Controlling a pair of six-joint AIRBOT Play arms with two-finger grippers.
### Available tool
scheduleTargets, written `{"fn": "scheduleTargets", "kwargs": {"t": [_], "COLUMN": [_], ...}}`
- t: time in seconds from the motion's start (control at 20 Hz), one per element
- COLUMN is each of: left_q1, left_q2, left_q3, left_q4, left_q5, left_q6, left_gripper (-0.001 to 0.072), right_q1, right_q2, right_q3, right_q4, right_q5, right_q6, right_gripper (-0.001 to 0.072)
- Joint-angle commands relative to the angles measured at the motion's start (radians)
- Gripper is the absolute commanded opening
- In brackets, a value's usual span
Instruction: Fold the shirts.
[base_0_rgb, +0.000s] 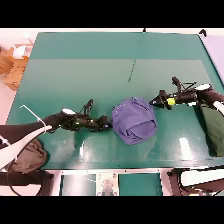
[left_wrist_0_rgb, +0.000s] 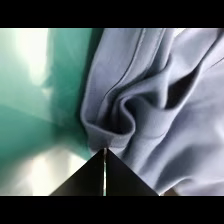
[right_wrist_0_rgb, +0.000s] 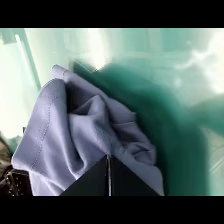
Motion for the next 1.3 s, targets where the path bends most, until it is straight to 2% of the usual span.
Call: {"fn": "scheduleTargets", "kwargs": {"t": [0.0, 0.05, 0.1, 0.15, 0.2, 0.25, 0.35, 0.55, 0.6, 0.7, 0.75, 0.8, 0.85, 0.9, 1.0, 1.15, 1.25], "left_q1": [0.05, 0.066, 0.071, 0.069, 0.06, 0.041, -0.006, -0.079, -0.083, -0.082, -0.081, -0.08, -0.08, -0.075, -0.036, 0.099, 0.193], "left_q2": [0.051, 0.083, 0.103, 0.106, 0.105, 0.102, 0.079, 0.0, -0.008, -0.008, -0.008, -0.008, -0.005, 0.009, 0.073, 0.269, 0.418], "left_q3": [0.002, 0.002, 0.002, 0.002, 0.002, 0.002, 0.002, 0.026, 0.045, 0.073, 0.084, 0.093, 0.102, 0.111, 0.126, 0.132, 0.163], "left_q4": [0.14, 0.171, 0.181, 0.174, 0.171, 0.169, 0.121, -0.024, -0.02, -0.016, -0.015, -0.016, -0.016, -0.013, 0.031, 0.213, 0.361], "left_q5": [-0.022, -0.028, -0.043, -0.049, -0.032, 0.011, 0.068, 0.093, 0.094, 0.098, 0.081, 0.064, 0.064, 0.075, 0.083, 0.094, 0.069], "left_q6": [-0.101, -0.111, -0.114, -0.114, -0.117, -0.127, -0.14, -0.079, -0.079, -0.079, -0.081, -0.081, -0.081, -0.08, -0.082, -0.205, -0.293], "left_gripper": [0.0023, 0.0025, 0.0027, 0.0141, 0.037, 0.0399, 0.04, 0.0398, 0.0296, 0.0024, 0.0025, 0.0024, 0.0023, 0.0023, 0.0023, 0.0023, 0.0023], "right_q1": [-0.062, -0.082, -0.092, -0.093, -0.089, -0.082, -0.056, -0.003, 0.01, 0.035, 0.047, 0.055, 0.054, 0.048, 0.024, -0.04, -0.085], "right_q2": [-0.003, -0.003, -0.003, -0.003, -0.003, -0.003, -0.003, -0.011, -0.019, -0.03, -0.033, -0.033, -0.033, -0.033, -0.031, 0.008, 0.071], "right_q3": [0.001, 0.001, 0.001, 0.001, 0.0, 0.0, 0.0, 0.0, 0.0, 0.0, 0.001, 0.003, 0.011, 0.027, 0.091, 0.246, 0.348], "right_q4": [-0.001, -0.003, -0.011, -0.02, -0.024, -0.026, -0.026, -0.026, -0.025, -0.025, -0.021, -0.022, -0.022, -0.022, -0.022, -0.003, 0.041], "right_q5": [0.013, 0.039, 0.064, 0.081, 0.091, 0.095, 0.094, 0.094, 0.094, 0.098, 0.098, 0.098, 0.099, 0.106, 0.151, 0.237, 0.247], "right_q6": [-0.002, -0.002, -0.002, -0.002, -0.002, -0.002, -0.002, -0.001, -0.001, -0.002, -0.002, -0.013, -0.029, -0.028, -0.027, 0.01, 0.031], "right_gripper": [0.0264, 0.0504, 0.0505, 0.0505, 0.0505, 0.0505, 0.0503, 0.049, 0.0489, 0.0365, 0.035, 0.0231, 0.0057, 0.002, 0.0018, 0.0017, 0.0017]}}
